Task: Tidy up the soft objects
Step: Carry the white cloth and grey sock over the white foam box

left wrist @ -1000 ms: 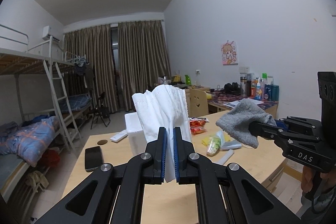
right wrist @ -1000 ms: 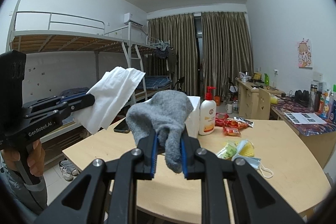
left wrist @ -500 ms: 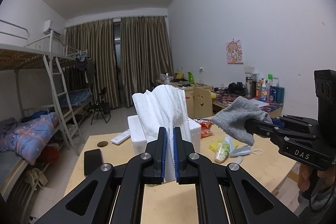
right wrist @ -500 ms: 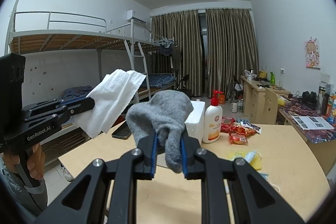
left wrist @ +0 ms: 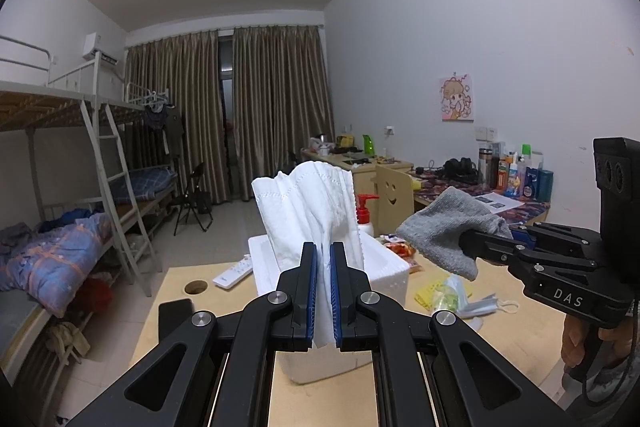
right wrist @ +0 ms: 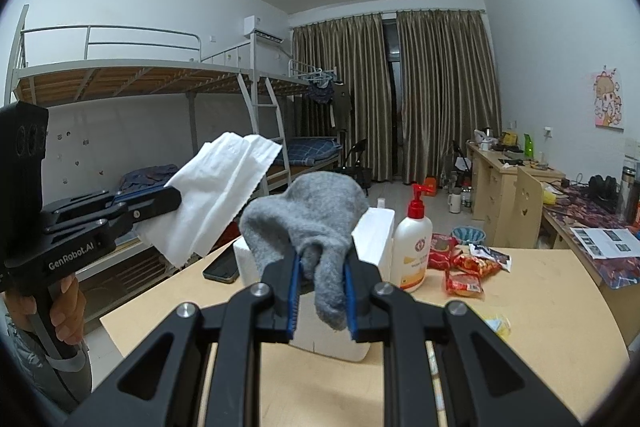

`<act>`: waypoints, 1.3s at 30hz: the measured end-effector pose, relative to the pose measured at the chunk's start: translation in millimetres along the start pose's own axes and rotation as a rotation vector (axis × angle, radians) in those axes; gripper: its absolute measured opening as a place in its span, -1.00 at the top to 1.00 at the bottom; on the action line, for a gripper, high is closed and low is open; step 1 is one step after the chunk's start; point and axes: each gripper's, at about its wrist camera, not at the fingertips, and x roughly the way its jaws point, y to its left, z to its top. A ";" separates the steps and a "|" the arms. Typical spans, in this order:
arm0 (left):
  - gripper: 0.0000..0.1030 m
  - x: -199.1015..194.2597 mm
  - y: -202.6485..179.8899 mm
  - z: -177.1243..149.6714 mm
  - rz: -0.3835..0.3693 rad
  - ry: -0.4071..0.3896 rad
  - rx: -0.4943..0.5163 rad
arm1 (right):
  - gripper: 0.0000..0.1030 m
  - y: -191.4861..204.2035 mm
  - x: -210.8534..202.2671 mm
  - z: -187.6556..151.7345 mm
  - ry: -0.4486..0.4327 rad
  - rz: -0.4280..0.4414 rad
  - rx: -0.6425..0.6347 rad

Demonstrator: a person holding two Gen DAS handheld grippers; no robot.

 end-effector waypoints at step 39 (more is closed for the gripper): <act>0.79 163.2 27.0 14.9 -0.112 0.155 -0.036 | 0.57 -26.5 66.0 21.3 0.054 0.009 0.045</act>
